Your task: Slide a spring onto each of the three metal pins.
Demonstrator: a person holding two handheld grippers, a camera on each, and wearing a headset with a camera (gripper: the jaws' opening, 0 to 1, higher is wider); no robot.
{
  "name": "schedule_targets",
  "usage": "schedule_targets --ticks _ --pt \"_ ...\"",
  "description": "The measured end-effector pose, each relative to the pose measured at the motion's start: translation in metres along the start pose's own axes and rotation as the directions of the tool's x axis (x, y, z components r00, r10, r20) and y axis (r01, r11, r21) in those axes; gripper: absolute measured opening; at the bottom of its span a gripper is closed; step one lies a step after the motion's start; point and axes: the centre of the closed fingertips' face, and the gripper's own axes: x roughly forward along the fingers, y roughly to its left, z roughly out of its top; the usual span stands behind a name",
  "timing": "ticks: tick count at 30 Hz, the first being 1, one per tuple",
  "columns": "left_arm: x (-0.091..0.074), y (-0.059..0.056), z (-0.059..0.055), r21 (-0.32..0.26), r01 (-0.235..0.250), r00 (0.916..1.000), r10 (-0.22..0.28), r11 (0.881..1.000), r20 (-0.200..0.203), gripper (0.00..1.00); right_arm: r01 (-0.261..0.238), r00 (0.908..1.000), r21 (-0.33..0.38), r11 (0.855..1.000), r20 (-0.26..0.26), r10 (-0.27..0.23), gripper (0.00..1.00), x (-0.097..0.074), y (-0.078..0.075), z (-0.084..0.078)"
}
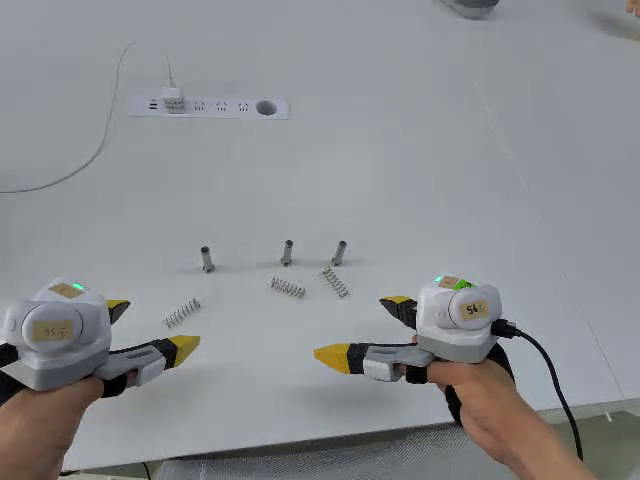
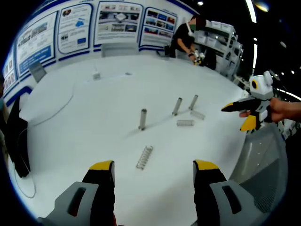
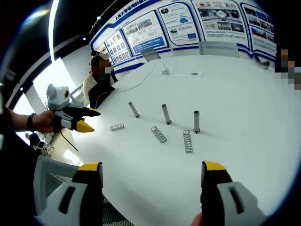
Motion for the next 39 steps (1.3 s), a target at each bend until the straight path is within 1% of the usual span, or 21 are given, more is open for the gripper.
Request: schedule_targets --ticks 5,11,18,31,35,39 --pt "-0.004 -0.005 -0.006 -0.002 0.008 1.0 -0.008 1.0 -0.003 0.72 -0.003 1.0 -0.002 1.0 -0.003 0.003 0.87 0.0 0.001 -0.001" --pt "-0.005 -0.008 -0.013 -0.002 0.017 0.9997 -0.017 1.0 -0.015 0.73 -0.006 0.9999 -0.002 1.0 -0.011 0.006 0.88 0.001 0.001 -0.004" --pt "-0.003 -0.01 -0.013 0.005 0.025 0.9995 -0.025 1.0 -0.02 0.73 -0.01 0.9999 0.0 1.0 -0.01 0.01 0.88 0.003 0.003 -0.003" --pt "0.009 -0.01 -0.015 0.08 0.051 0.9969 -0.046 0.995 -0.064 0.69 -0.001 0.9998 -0.004 1.0 -0.018 0.001 0.88 0.0 0.001 -0.006" --pt "0.011 -0.012 -0.014 0.09 0.061 0.9959 -0.054 0.994 -0.073 0.69 0.0 0.9997 -0.011 1.0 -0.026 -0.001 0.88 0.0 0.002 -0.008" --pt "0.015 -0.009 -0.013 0.101 0.063 0.9945 -0.054 0.993 -0.09 0.68 0.0 0.9994 -0.018 1.0 -0.034 0.0 0.87 0.0 0.003 -0.01"
